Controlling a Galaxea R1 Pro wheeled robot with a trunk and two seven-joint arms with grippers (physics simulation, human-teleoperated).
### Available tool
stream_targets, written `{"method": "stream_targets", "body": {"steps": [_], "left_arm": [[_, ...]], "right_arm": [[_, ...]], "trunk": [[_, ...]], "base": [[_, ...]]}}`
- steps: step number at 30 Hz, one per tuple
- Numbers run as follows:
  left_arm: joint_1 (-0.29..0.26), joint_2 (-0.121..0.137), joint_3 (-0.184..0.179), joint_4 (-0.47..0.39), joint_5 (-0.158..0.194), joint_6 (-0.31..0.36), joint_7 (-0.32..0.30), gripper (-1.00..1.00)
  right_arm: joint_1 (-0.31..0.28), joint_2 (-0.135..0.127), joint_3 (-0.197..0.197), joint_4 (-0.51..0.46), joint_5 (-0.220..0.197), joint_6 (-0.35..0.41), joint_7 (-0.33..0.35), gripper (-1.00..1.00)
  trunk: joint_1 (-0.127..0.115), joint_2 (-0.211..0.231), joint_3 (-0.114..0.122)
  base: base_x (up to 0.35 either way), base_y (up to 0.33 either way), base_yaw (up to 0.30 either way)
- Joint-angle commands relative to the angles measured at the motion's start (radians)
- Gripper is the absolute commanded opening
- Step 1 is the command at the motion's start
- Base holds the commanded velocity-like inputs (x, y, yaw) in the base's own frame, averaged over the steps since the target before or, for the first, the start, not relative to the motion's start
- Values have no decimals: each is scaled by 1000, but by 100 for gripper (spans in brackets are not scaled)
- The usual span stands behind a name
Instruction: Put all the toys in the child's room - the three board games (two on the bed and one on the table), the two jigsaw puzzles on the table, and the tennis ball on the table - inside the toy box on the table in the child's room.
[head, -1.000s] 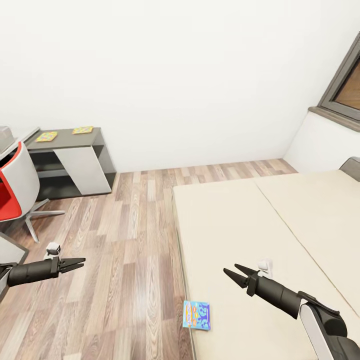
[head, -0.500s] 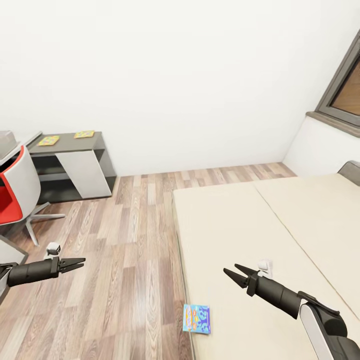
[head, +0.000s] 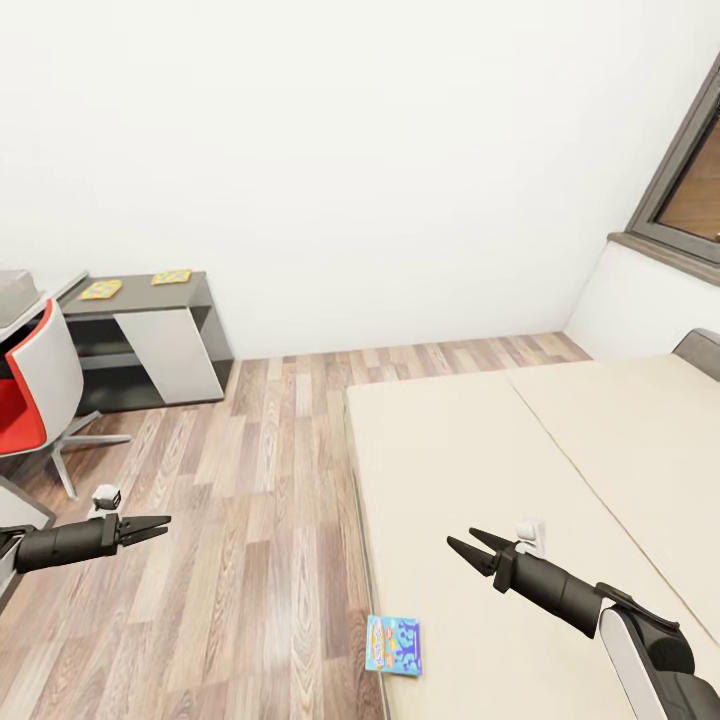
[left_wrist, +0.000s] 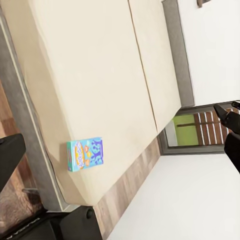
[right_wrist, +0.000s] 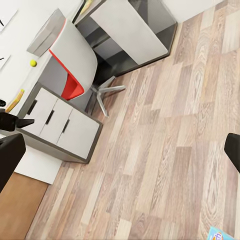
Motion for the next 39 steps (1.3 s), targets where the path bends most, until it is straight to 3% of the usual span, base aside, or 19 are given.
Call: {"method": "stream_targets", "body": {"steps": [1, 39], "left_arm": [[-1, 0, 4, 0, -4, 11, -4, 100], [-1, 0, 4, 0, -4, 11, -3, 100]], "right_arm": [[-1, 0, 0, 0, -6, 7, 1, 100], [-1, 0, -1, 2, -6, 7, 1, 100]], "trunk": [[1, -2, 0], [1, -2, 56]], "base": [[0, 0, 0], [0, 0, 0]]}}
